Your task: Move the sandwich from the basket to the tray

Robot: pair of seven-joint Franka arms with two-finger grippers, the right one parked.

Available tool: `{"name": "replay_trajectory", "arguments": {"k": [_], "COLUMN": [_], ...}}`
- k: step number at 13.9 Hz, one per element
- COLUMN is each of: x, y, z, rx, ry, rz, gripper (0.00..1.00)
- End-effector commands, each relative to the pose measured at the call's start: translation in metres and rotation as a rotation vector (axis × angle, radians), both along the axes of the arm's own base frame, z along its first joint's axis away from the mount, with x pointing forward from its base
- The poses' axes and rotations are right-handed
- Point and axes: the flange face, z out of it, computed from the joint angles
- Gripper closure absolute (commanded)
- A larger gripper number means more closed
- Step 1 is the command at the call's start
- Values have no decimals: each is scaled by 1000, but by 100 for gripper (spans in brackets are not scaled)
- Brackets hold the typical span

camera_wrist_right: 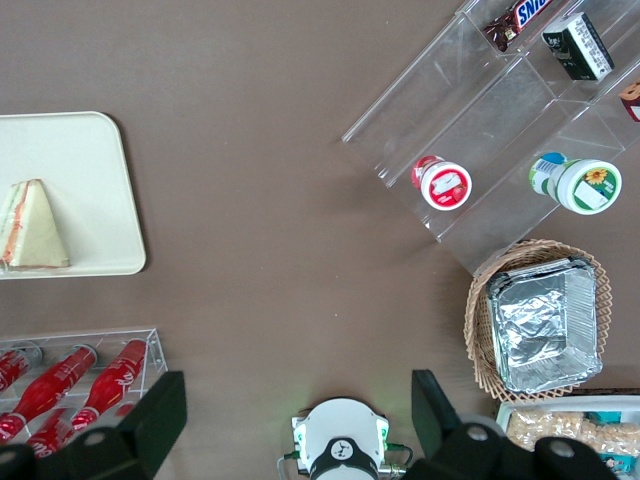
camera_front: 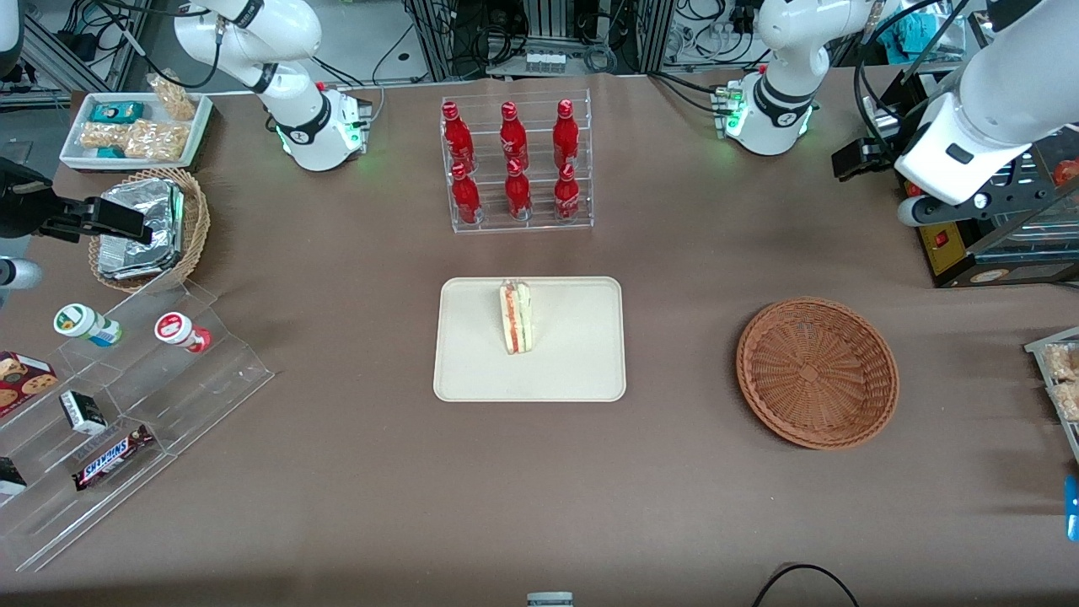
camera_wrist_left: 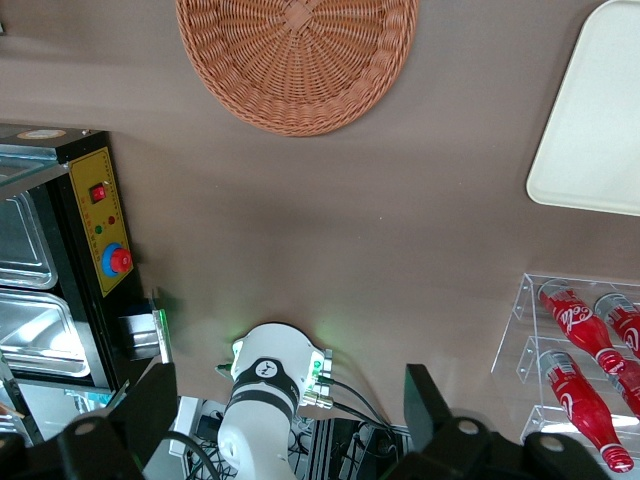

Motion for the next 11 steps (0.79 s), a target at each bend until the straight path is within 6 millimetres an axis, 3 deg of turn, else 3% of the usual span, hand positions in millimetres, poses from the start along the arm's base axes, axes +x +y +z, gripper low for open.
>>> {"name": "replay_trajectory", "arguments": {"k": [1, 4, 5, 8, 11], "x": [1, 3, 4, 5, 5], "y": [-1, 0, 11, 19, 12], "z": [8, 3, 5, 6, 10], "rx": [-12, -8, -12, -7, -11], "ry": [-21, -7, -11, -19, -51], "rz": [-10, -10, 16, 40, 10], "gripper": [0, 0, 0, 0, 0]}}
